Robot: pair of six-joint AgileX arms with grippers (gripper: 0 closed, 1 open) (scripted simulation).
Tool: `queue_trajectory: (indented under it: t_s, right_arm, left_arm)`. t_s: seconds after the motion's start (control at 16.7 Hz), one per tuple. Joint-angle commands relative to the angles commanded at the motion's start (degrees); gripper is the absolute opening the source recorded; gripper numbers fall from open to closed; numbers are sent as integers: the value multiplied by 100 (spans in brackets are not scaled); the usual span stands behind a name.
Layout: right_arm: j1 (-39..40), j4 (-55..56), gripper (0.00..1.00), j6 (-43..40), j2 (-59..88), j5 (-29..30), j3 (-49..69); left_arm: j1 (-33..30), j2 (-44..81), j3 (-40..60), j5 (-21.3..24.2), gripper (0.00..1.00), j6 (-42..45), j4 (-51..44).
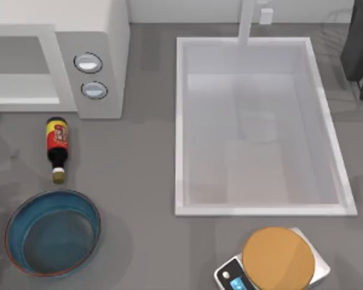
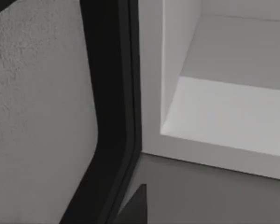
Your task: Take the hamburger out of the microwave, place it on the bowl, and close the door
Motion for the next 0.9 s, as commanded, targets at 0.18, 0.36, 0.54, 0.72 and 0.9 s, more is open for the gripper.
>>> queue_trajectory:
  t_s: [0.18,0.36,0.54,0.72,0.9]
  right_arm:
    - [0,0,100,0,0,0,0]
    - [0,0,100,0,0,0,0]
    - [0,0,100,0,0,0,0]
    - [0,0,100,0,0,0,0]
    - [0,0,100,0,0,0,0]
  left_arm:
    - [4,-680,63,-8,0,0,-742]
    - [6,-958,91,-11,0,0,-1043]
    - [6,-958,91,-11,0,0,-1043]
    - [-36,-930,117,-50,0,-45,-1086]
    - [-355,-815,450,-360,0,-566,-1605]
